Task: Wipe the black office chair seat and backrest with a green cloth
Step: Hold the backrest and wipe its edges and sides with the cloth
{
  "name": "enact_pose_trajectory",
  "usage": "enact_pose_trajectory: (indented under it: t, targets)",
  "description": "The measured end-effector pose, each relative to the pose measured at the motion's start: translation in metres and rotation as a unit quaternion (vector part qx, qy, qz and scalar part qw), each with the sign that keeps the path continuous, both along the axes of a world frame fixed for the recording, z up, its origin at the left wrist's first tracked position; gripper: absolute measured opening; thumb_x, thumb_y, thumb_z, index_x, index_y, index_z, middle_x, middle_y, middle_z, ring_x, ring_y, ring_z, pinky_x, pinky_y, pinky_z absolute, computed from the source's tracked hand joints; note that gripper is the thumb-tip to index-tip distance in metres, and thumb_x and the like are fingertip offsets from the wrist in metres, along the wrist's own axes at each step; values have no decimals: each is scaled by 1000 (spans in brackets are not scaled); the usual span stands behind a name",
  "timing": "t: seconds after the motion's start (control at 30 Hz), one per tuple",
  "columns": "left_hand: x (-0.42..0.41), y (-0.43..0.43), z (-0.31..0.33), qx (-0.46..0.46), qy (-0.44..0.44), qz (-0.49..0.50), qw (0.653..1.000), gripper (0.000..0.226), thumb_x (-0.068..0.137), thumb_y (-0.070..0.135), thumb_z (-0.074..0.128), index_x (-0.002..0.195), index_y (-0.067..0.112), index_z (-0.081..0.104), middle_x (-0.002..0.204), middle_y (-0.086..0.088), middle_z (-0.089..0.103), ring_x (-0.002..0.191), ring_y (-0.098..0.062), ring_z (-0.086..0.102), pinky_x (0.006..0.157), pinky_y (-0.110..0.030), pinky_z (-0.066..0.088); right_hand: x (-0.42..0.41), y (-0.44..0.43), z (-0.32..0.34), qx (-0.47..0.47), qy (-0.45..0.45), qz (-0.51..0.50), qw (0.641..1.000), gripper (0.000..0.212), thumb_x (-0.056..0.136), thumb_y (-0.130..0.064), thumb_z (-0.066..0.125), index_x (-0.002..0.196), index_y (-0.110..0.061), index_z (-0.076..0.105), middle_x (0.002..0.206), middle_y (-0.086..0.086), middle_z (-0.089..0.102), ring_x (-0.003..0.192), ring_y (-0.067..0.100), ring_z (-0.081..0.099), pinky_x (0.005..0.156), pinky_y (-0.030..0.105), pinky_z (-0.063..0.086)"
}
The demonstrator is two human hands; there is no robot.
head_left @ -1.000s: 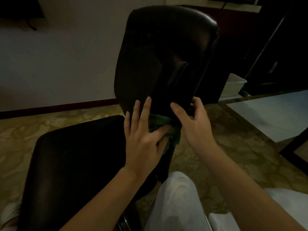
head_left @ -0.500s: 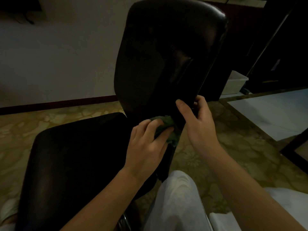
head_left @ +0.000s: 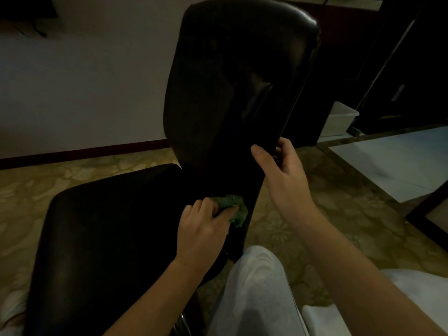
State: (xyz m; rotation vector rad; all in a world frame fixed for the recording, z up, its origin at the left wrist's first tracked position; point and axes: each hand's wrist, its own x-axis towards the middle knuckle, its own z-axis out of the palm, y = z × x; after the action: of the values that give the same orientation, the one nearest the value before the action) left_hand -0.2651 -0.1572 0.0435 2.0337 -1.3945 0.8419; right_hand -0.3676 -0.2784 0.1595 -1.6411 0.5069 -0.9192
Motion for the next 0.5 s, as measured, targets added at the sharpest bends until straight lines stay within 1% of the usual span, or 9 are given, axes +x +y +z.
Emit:
enact_pose_trajectory:
  t: [0.1, 0.2, 0.3, 0.4, 0.5]
  targets:
    - [-1, 5, -1, 10, 8, -1, 1000, 24, 92, 26, 54, 98, 25, 78, 76, -5, 50, 63, -26, 52, 56, -38, 41, -2, 0, -1, -27, 24, -5, 999, 46, 87, -45, 67, 126, -25, 56, 114, -11, 66, 105, 3, 64, 85, 29, 56]
    - [-4, 6, 15, -15, 23, -2, 1000, 22, 89, 24, 60, 105, 26, 76, 80, -5, 51, 67, -25, 50, 58, -37, 40, -4, -1, -3, -48, 41, -8, 998, 52, 84, -49, 69, 129, -29, 53, 119, -14, 63, 110, 3, 61, 91, 35, 56]
    - [-8, 0, 44, -48, 38, 1, 998, 22, 91, 24, 61, 110, 25, 73, 85, -7, 53, 72, -24, 48, 61, -38, 40, -3, 0, -7, -69, 59, -17, 996, 62, 79, -51, 73, 133, -31, 48, 122, -15, 61, 113, 4, 59, 93, 38, 55]
    - [-9, -7, 63, -61, 40, -5, 997, 20, 91, 24, 60, 106, 21, 73, 85, -8, 54, 72, -25, 49, 60, -38, 40, 0, 3, -8, -71, 56, -19, 996, 64, 80, -46, 74, 135, -31, 45, 122, -14, 60, 112, 4, 59, 93, 37, 55]
    - [-8, -9, 56, -46, 41, -12, 998, 18, 89, 23, 59, 98, 19, 74, 82, -8, 53, 69, -27, 51, 56, -39, 42, 2, 8, -6, -63, 46, -14, 997, 61, 83, -42, 72, 136, -29, 44, 121, -15, 60, 109, -1, 59, 92, 31, 55]
